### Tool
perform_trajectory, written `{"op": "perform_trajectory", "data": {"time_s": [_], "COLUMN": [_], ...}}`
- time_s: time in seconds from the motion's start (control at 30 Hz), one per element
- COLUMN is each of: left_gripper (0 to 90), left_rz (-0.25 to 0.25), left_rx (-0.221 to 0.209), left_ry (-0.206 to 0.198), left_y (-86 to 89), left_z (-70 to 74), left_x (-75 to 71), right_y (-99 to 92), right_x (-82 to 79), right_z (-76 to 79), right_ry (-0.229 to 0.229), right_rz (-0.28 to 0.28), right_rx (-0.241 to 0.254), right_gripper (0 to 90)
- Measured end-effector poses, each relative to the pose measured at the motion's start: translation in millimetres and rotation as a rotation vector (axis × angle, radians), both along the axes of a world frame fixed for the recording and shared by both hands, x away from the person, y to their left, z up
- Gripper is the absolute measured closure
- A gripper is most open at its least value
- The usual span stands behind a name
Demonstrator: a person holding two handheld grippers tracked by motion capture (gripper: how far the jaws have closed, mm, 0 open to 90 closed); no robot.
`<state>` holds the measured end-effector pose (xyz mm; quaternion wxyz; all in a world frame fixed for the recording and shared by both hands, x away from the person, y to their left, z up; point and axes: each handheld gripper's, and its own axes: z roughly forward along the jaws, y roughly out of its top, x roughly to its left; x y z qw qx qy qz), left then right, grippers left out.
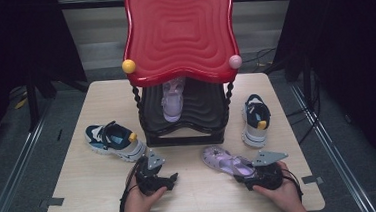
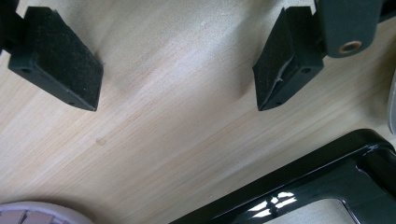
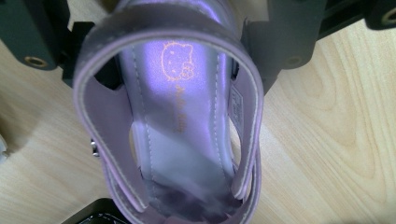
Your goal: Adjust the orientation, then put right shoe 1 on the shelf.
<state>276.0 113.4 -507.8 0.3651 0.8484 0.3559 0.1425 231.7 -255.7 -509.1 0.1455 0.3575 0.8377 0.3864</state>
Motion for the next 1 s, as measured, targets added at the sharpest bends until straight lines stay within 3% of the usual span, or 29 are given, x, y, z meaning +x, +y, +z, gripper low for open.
{"op": "perform_trajectory", "data": {"time_s": [0.33,1.0], "left_gripper": [15.4,15.3], "left_rz": [0.0,-0.001], "left_rx": [0.002,0.003], "left_ry": [-0.001,-0.001], "left_y": [0.1,0.4], "left_z": [0.1,0.1], "left_x": [0.2,1.4], "right_y": [-3.6,-8.6], "right_x": [-5.8,-18.6], "right_z": [5.2,38.1], "right_ry": [-0.009,-0.046], "right_rz": [-0.01,-0.07], "right_rx": [0.012,0.029], "right_gripper": [37.6,37.5]}}
